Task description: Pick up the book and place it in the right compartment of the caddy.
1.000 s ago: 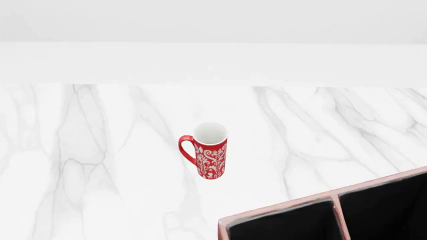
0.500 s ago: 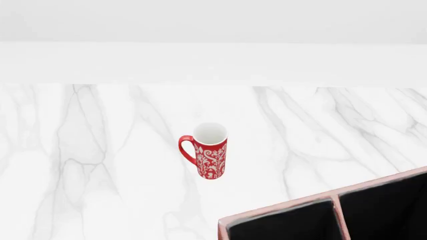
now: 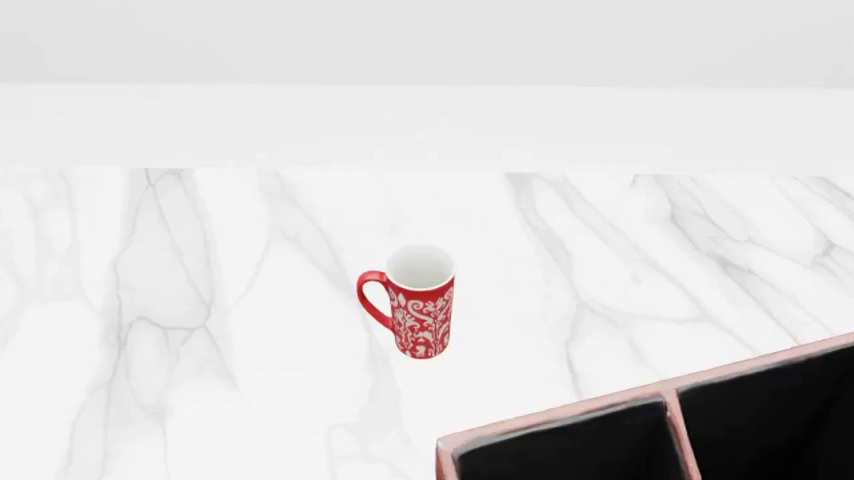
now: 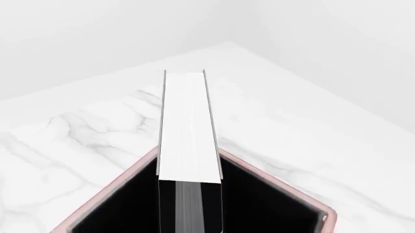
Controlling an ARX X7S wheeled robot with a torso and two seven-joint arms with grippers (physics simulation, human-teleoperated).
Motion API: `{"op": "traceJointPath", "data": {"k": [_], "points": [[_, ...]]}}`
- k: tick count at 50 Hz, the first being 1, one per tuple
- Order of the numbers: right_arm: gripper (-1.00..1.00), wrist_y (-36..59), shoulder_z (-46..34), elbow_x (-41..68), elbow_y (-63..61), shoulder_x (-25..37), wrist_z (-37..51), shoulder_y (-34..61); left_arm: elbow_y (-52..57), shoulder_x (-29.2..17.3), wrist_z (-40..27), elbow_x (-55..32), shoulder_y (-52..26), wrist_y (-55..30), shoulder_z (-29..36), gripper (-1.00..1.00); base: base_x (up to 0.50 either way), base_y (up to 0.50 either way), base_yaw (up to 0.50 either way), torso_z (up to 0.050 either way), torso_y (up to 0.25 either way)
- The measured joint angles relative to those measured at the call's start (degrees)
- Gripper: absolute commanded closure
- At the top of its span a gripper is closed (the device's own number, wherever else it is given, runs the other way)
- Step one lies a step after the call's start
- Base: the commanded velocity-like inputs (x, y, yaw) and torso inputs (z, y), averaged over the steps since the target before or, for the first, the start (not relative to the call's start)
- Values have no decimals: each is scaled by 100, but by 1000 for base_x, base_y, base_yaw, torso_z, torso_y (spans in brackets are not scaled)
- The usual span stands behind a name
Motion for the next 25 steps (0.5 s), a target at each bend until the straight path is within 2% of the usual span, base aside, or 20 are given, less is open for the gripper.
{"op": "traceJointPath", "data": {"k": [25], "points": [[-100, 94, 74, 95, 74, 25, 73, 202, 17, -12, -36, -40, 12, -19, 17, -100, 0, 0, 0, 0, 0]]}}
